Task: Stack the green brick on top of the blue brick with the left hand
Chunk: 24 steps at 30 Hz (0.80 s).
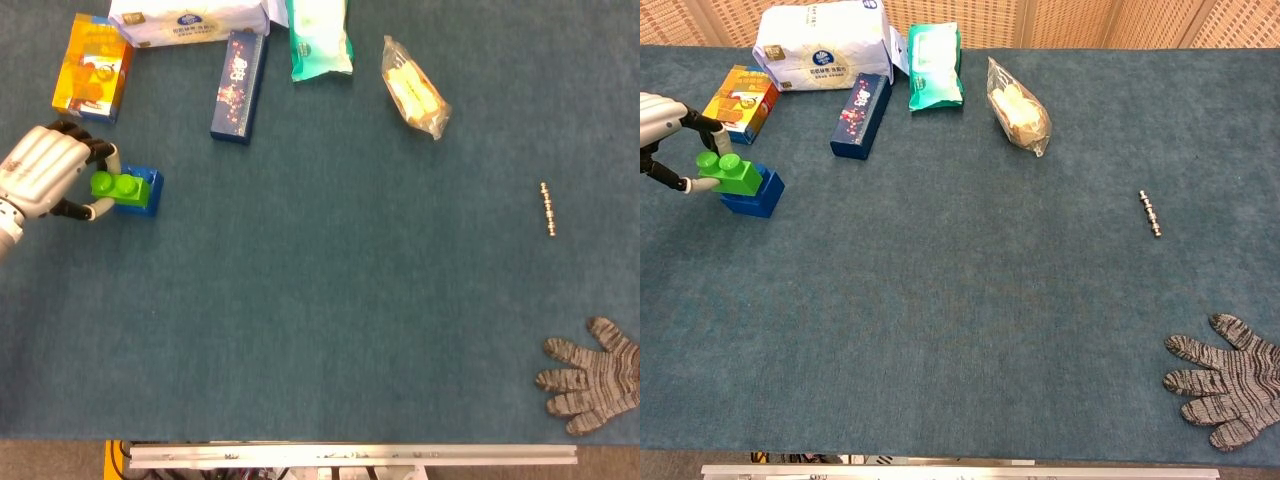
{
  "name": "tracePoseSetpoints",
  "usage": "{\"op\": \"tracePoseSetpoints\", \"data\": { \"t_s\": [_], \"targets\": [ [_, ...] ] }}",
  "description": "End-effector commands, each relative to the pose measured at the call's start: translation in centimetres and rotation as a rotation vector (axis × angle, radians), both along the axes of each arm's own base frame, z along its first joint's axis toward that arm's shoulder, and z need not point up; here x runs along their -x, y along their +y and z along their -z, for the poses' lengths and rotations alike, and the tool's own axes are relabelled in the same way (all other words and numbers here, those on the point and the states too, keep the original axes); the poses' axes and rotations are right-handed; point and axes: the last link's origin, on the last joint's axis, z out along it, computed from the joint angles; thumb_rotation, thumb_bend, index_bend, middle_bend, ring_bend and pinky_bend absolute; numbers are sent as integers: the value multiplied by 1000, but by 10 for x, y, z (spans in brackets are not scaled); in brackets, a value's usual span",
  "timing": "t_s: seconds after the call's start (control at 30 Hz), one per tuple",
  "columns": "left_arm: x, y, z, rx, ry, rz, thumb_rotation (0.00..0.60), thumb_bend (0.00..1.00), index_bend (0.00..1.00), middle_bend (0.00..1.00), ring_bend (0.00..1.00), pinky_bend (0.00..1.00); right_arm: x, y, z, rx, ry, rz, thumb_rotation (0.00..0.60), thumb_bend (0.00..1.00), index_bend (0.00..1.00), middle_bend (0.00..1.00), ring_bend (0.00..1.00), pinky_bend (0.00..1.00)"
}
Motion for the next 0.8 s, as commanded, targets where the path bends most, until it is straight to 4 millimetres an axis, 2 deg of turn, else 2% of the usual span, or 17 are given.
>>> {"op": "tracePoseSetpoints", "data": {
  "t_s": [0.03,0.8],
  "targets": [
    [1,-1,-1,-2,0,-2,600,293,522,489,369,251,0,0,0,1,1,-2,600,233,389,467,292,276],
    [6,-4,9,-3,-8,-10,600,293,523,488,369,251,0,2,-3,6,-2,-3,600,233,389,467,292,276]
  ]
}}
